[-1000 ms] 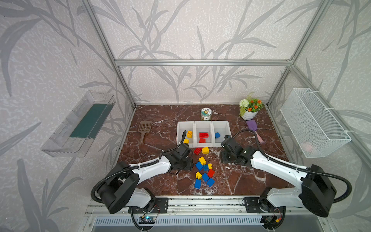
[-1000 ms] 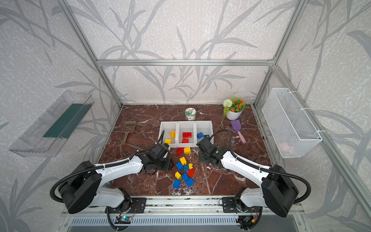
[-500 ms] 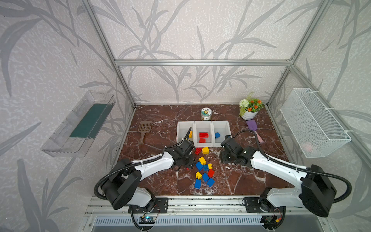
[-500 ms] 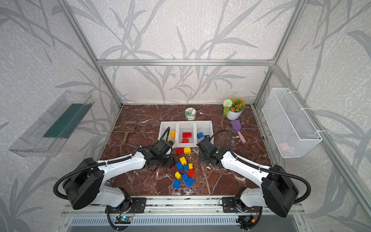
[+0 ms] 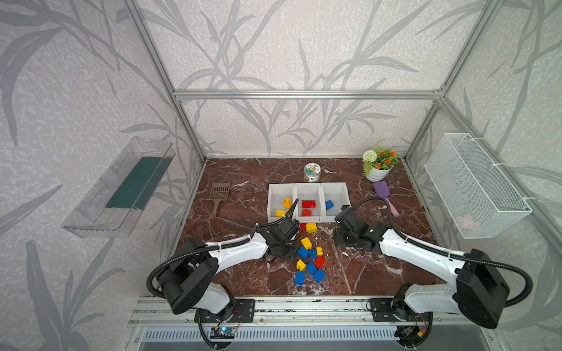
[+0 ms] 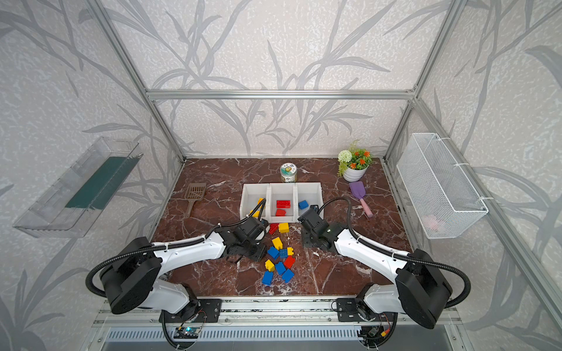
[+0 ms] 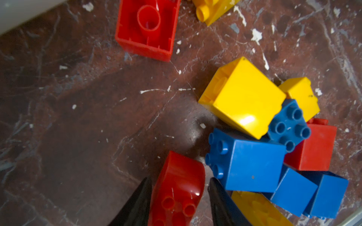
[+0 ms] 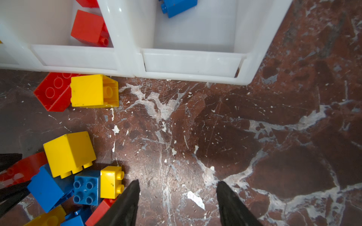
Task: Sort the legos into containers by color
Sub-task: Pick up the lego from the center of the table.
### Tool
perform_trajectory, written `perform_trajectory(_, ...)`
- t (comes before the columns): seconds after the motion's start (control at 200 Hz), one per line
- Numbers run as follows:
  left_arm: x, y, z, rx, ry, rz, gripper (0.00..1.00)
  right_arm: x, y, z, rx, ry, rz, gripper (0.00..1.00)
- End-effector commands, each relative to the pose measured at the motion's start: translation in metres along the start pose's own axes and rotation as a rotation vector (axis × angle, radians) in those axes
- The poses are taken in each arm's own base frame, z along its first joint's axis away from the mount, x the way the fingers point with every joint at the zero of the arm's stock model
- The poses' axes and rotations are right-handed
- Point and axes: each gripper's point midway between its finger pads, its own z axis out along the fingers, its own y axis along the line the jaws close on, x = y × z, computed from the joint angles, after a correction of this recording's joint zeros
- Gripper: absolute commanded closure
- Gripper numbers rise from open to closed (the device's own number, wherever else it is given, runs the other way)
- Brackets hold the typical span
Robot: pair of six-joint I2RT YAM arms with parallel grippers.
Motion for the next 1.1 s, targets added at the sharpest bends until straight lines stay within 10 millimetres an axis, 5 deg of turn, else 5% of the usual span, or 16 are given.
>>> perform_trajectory(0.0, 0.015, 0.009, 0.003, -0.053, 0.043, 0.008, 0.53, 0.004, -0.001, 0.001, -0.006, 0.003, 0.013, 0.36)
perform_trajectory(0.395, 0.018, 0.009, 0.008, -0.076, 0.064, 0.01, 0.65, 0.005, -0.002, 0.001, -0.01, 0.001, 0.016, 0.41)
perform_trajectory(0.55, 0.001, 0.01, -0.006, -0.096, -0.004, 0.006, 0.68, 0.003, -0.003, -0.004, -0.012, -0.016, 0.024, 0.43)
perform_trajectory(0.84, -0.105, 0.014, -0.059, -0.155, -0.28, 0.023, 0.7, 0.003, -0.009, -0.011, -0.004, -0.038, 0.027, 0.44)
perform_trajectory(1.095, -0.196, 0.024, -0.054, -0.113, -0.353, -0.032, 0.69, 0.007, -0.014, -0.024, -0.019, -0.045, 0.03, 0.44)
